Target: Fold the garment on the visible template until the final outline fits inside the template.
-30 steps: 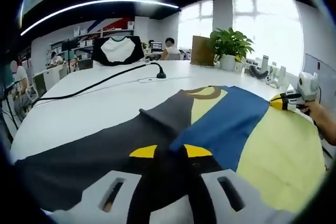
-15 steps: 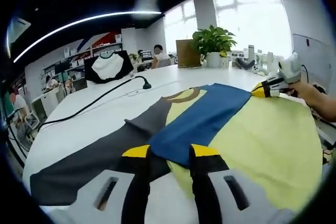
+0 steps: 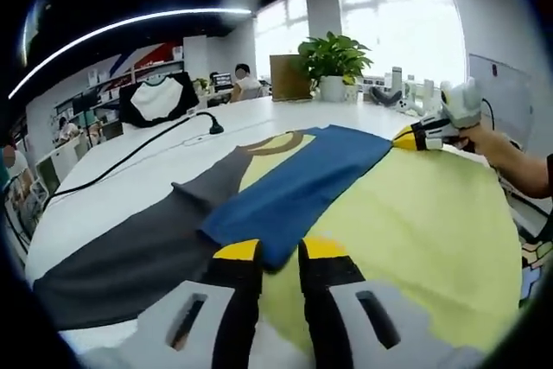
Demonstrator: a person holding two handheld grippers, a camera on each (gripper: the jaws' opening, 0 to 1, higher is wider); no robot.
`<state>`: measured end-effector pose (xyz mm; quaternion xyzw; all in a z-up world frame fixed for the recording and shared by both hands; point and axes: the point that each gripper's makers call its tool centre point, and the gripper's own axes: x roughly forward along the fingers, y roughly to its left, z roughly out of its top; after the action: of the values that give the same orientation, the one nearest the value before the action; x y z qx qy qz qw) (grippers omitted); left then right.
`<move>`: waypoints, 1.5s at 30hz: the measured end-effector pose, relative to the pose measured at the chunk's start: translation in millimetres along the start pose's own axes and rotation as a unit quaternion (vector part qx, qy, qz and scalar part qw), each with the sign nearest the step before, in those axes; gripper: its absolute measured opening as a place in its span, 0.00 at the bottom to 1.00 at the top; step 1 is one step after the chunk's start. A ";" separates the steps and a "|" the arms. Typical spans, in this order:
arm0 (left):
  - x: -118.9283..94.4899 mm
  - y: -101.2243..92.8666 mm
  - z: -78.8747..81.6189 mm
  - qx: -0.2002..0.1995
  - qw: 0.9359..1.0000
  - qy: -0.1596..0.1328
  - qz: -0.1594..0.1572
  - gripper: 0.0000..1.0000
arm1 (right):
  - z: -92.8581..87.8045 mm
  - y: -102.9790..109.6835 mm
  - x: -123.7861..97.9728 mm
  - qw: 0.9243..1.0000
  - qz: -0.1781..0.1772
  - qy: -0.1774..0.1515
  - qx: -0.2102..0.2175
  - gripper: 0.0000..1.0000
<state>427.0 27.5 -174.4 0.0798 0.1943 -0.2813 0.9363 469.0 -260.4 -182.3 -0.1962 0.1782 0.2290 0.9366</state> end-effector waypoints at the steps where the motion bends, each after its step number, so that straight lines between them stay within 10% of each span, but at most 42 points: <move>1: 0.2 0.7 -1.2 0.000 1.000 0.002 -0.001 0.10 | 0.0 0.1 0.1 1.000 0.000 0.000 0.001 0.00; 16: -7.6 0.4 -2.1 -0.071 0.996 -0.010 -0.050 0.02 | -1.2 2.0 -0.8 1.000 0.003 -0.005 0.015 0.00; 33: -7.6 -2.8 -9.2 -0.037 0.998 -0.012 -0.040 0.04 | -0.3 2.0 -3.6 0.999 0.006 -0.011 0.049 0.02; 45: -21.4 4.2 6.7 -0.026 0.997 -0.070 -0.012 0.40 | 19.2 -9.3 -29.4 0.996 -0.026 -0.065 0.054 0.57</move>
<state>415.0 39.8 -159.3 0.0331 0.1360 -0.2921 0.9461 453.8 -270.0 -150.7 -0.1348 0.1239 0.2074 0.9610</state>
